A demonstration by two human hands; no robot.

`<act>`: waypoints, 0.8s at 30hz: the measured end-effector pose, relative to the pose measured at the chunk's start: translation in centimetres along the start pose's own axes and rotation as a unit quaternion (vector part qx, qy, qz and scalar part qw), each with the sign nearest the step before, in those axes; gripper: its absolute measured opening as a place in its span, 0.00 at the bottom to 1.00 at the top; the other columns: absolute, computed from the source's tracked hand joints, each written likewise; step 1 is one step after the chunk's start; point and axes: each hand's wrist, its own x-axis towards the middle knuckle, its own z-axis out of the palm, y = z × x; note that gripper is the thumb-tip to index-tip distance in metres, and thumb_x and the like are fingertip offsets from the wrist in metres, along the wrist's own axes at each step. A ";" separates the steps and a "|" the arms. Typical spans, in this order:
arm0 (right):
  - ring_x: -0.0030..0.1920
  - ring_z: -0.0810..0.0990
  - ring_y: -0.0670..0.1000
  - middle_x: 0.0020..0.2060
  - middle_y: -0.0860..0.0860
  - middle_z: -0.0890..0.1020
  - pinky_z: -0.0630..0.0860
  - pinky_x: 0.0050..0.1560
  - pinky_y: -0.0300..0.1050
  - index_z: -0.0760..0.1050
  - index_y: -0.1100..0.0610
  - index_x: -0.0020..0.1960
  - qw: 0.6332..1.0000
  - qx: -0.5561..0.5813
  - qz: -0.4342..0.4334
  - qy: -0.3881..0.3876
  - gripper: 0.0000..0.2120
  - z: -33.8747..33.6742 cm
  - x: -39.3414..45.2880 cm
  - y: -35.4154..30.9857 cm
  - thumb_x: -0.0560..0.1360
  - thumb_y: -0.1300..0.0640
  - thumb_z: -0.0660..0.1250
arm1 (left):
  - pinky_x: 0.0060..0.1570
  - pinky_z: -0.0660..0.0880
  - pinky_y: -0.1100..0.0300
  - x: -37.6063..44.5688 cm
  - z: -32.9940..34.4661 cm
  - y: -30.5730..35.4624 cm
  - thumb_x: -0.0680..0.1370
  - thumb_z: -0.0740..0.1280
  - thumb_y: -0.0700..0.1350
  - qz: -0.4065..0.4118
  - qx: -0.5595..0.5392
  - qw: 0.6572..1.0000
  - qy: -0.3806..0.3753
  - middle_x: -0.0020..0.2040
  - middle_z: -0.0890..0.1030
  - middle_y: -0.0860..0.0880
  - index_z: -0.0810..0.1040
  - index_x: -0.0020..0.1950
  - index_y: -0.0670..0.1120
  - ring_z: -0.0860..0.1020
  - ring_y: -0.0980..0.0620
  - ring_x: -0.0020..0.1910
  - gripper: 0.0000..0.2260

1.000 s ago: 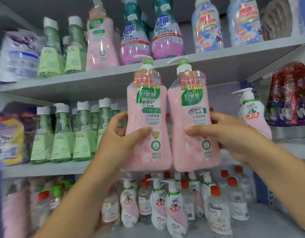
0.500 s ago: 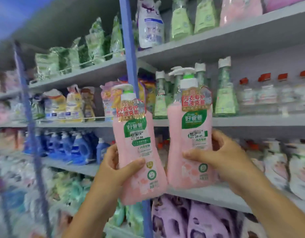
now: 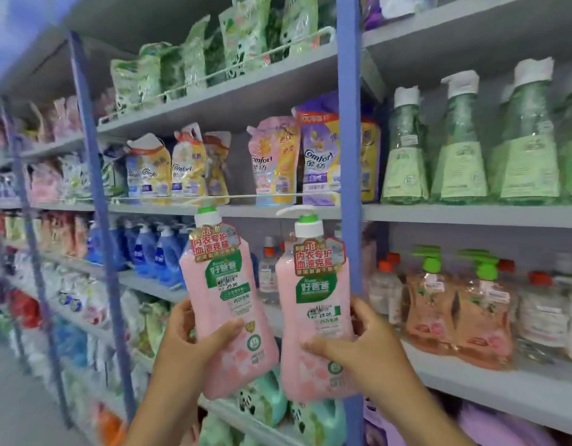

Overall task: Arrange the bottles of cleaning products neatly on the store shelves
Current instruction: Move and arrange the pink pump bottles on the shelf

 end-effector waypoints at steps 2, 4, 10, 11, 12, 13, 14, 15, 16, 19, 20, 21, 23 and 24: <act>0.44 0.87 0.43 0.44 0.41 0.88 0.84 0.48 0.49 0.80 0.45 0.56 1.000 0.011 -0.011 0.002 0.29 2.1 2.4 1.1 0.58 0.59 0.85 | 0.49 0.82 0.41 2.4 -0.1 -1.3 0.57 0.84 0.48 0.013 0.024 1.000 0.010 0.54 0.86 0.50 0.76 0.58 0.55 0.87 0.45 0.48 0.32; 0.42 0.86 0.40 0.43 0.39 0.87 0.83 0.45 0.42 0.79 0.43 0.55 0.999 0.027 -0.018 0.008 0.29 3.8 5.0 2.2 0.59 0.59 0.85 | 0.41 0.84 0.48 5.2 -0.2 -2.4 0.61 0.81 0.43 0.020 0.042 0.999 0.018 0.51 0.86 0.51 0.76 0.56 0.56 0.87 0.49 0.44 0.28; 0.45 0.85 0.39 0.47 0.38 0.86 0.82 0.45 0.37 0.77 0.37 0.55 0.996 0.046 -0.031 0.070 0.32 7.7 12.1 5.9 0.60 0.60 0.84 | 0.38 0.82 0.57 13.3 -0.5 -6.5 0.66 0.81 0.37 0.016 0.069 0.997 0.008 0.50 0.86 0.54 0.76 0.57 0.57 0.86 0.53 0.44 0.27; 0.46 0.85 0.39 0.49 0.38 0.86 0.82 0.47 0.39 0.77 0.35 0.55 0.995 0.041 -0.031 0.084 0.33 8.3 13.1 6.6 0.60 0.60 0.84 | 0.39 0.82 0.55 14.6 -0.5 -7.5 0.66 0.81 0.37 0.013 0.067 0.998 0.001 0.50 0.86 0.54 0.76 0.58 0.57 0.86 0.52 0.44 0.27; 0.47 0.85 0.39 0.50 0.38 0.86 0.83 0.48 0.40 0.77 0.33 0.55 0.994 0.034 -0.034 0.097 0.34 8.7 13.9 7.2 0.59 0.60 0.84 | 0.40 0.82 0.54 15.9 -0.4 -8.4 0.66 0.81 0.37 0.011 0.066 0.998 -0.006 0.50 0.87 0.54 0.77 0.58 0.56 0.86 0.52 0.44 0.26; 0.47 0.85 0.38 0.51 0.37 0.85 0.83 0.49 0.41 0.76 0.30 0.54 0.993 0.024 -0.037 0.111 0.35 9.2 14.7 7.7 0.58 0.59 0.84 | 0.42 0.83 0.52 17.2 -0.2 -9.3 0.66 0.81 0.36 0.013 0.067 0.998 -0.015 0.50 0.87 0.55 0.77 0.57 0.56 0.86 0.51 0.45 0.26; 0.48 0.84 0.37 0.51 0.34 0.84 0.82 0.50 0.40 0.75 0.27 0.53 0.991 0.012 -0.042 0.126 0.35 9.6 15.5 8.1 0.57 0.57 0.84 | 0.44 0.83 0.50 18.6 -0.1 -10.2 0.66 0.81 0.35 0.016 0.067 0.997 -0.023 0.50 0.87 0.56 0.77 0.57 0.56 0.86 0.51 0.46 0.26; 0.48 0.83 0.35 0.50 0.31 0.82 0.81 0.50 0.39 0.75 0.26 0.52 0.989 -0.003 -0.043 0.139 0.35 10.1 16.3 8.6 0.57 0.56 0.84 | 0.44 0.82 0.51 19.9 0.1 -11.2 0.66 0.80 0.35 0.021 0.066 0.997 -0.031 0.50 0.86 0.57 0.77 0.56 0.56 0.86 0.52 0.47 0.26; 0.48 0.82 0.33 0.50 0.28 0.81 0.80 0.50 0.37 0.75 0.27 0.52 0.988 -0.018 -0.044 0.149 0.34 10.5 17.0 9.0 0.57 0.56 0.84 | 0.44 0.82 0.54 21.2 0.2 -12.1 0.66 0.80 0.34 0.024 0.062 0.997 -0.042 0.50 0.86 0.57 0.77 0.56 0.56 0.85 0.53 0.47 0.26; 0.46 0.83 0.34 0.47 0.31 0.84 0.80 0.48 0.36 0.77 0.33 0.51 0.983 -0.051 -0.016 0.177 0.30 12.0 19.0 10.3 0.59 0.57 0.84 | 0.46 0.79 0.58 24.9 0.1 -15.1 0.63 0.83 0.36 0.031 0.057 0.995 -0.079 0.53 0.85 0.53 0.76 0.58 0.55 0.85 0.57 0.47 0.29; 0.45 0.83 0.34 0.46 0.33 0.85 0.81 0.48 0.37 0.79 0.36 0.52 0.981 -0.058 -0.005 0.188 0.29 12.6 19.6 10.6 0.59 0.58 0.84 | 0.47 0.78 0.58 26.0 0.0 -15.8 0.60 0.85 0.41 0.031 0.056 0.994 -0.085 0.53 0.85 0.53 0.76 0.58 0.57 0.84 0.58 0.47 0.32; 0.45 0.84 0.36 0.45 0.35 0.86 0.81 0.48 0.38 0.80 0.39 0.53 0.979 -0.064 0.009 0.196 0.27 13.1 20.3 11.0 0.59 0.58 0.85 | 0.48 0.78 0.58 27.0 -0.1 -16.5 0.55 0.85 0.48 0.028 0.053 0.995 -0.086 0.53 0.85 0.55 0.76 0.58 0.60 0.84 0.59 0.47 0.34; 0.46 0.85 0.38 0.45 0.37 0.87 0.81 0.45 0.35 0.80 0.42 0.53 0.976 -0.068 0.025 0.205 0.26 14.1 21.5 11.4 0.60 0.59 0.85 | 0.47 0.79 0.62 28.7 -0.5 -17.6 0.49 0.81 0.56 0.022 0.055 0.995 -0.086 0.52 0.85 0.57 0.76 0.57 0.64 0.84 0.61 0.46 0.37; 0.46 0.85 0.37 0.45 0.37 0.87 0.79 0.44 0.32 0.80 0.43 0.53 0.975 -0.072 0.028 0.211 0.25 14.6 22.0 11.6 0.61 0.59 0.85 | 0.45 0.78 0.68 29.5 -0.8 -18.3 0.49 0.81 0.56 0.023 0.055 0.994 -0.088 0.50 0.85 0.60 0.76 0.55 0.66 0.82 0.65 0.44 0.36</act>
